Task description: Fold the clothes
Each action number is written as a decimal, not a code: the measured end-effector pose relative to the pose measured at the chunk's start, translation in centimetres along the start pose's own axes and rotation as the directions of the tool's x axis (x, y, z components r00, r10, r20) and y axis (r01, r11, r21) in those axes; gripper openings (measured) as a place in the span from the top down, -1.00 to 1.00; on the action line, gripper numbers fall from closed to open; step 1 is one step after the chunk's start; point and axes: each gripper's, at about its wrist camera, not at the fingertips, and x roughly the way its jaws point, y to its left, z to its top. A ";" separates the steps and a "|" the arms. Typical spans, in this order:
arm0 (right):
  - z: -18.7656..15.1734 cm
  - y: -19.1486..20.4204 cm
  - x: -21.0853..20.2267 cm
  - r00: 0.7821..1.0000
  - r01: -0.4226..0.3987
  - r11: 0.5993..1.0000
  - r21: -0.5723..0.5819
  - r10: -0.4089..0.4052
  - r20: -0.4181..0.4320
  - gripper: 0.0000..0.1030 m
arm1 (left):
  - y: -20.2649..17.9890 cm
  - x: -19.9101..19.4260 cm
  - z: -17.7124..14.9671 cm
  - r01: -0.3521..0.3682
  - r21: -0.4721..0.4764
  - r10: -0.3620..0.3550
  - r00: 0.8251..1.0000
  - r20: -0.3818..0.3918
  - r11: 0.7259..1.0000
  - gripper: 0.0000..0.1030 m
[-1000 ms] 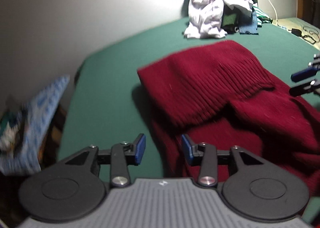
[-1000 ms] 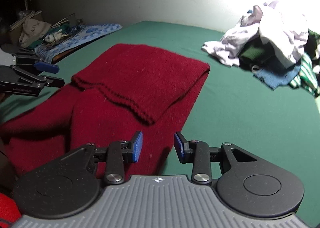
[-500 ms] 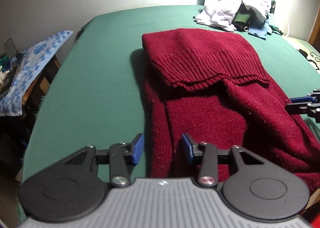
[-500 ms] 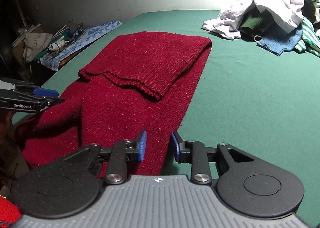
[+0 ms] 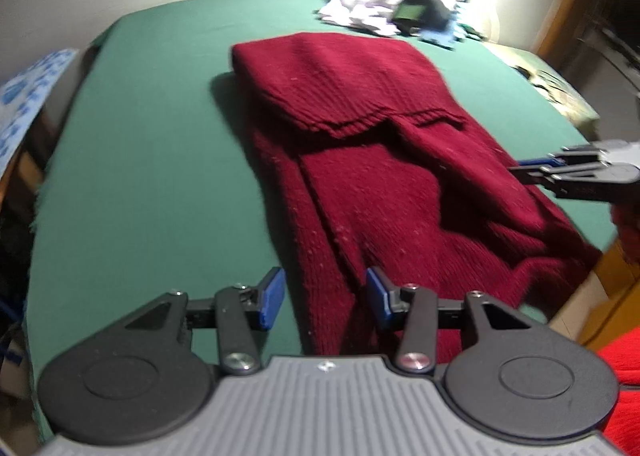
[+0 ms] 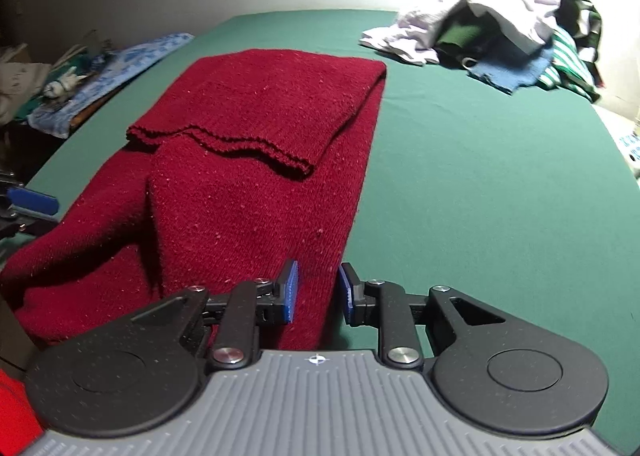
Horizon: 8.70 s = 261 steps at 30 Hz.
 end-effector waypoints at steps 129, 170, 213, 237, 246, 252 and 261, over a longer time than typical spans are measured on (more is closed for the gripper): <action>-3.5 1.8 -3.6 0.984 -0.101 0.995 -0.002 0.099 -0.148 0.33 | -5.3 3.0 1.4 -0.179 -0.103 0.150 0.958 -0.244 0.978 -0.19; -2.9 -0.2 -3.7 0.954 -0.182 0.981 0.071 0.193 -0.230 0.31 | -3.5 1.0 -1.5 -0.062 -0.115 0.024 0.952 -0.304 0.991 0.24; 5.1 -2.9 -5.2 0.961 -0.272 0.933 0.234 0.252 0.114 0.80 | -0.8 -3.6 7.5 -0.005 -0.291 0.009 1.000 0.016 0.957 0.71; 12.4 -5.7 0.5 0.976 -0.192 0.945 0.266 0.157 0.150 0.82 | 4.1 1.0 13.6 0.019 -0.349 -0.013 1.000 0.021 0.937 0.70; 13.6 -6.5 4.8 0.987 -0.156 0.954 0.255 0.138 0.085 0.82 | 6.2 4.8 14.6 0.031 -0.380 -0.053 0.997 -0.047 0.925 0.67; 14.3 -7.0 7.4 0.992 -0.122 0.961 0.249 0.117 0.037 0.83 | 6.4 6.3 15.5 0.033 -0.348 -0.056 0.997 -0.057 0.937 0.60; 14.3 -9.7 3.2 0.981 -0.165 0.962 0.217 0.137 0.140 0.06 | 7.7 7.3 15.4 0.016 -0.356 -0.042 0.997 -0.067 0.934 0.08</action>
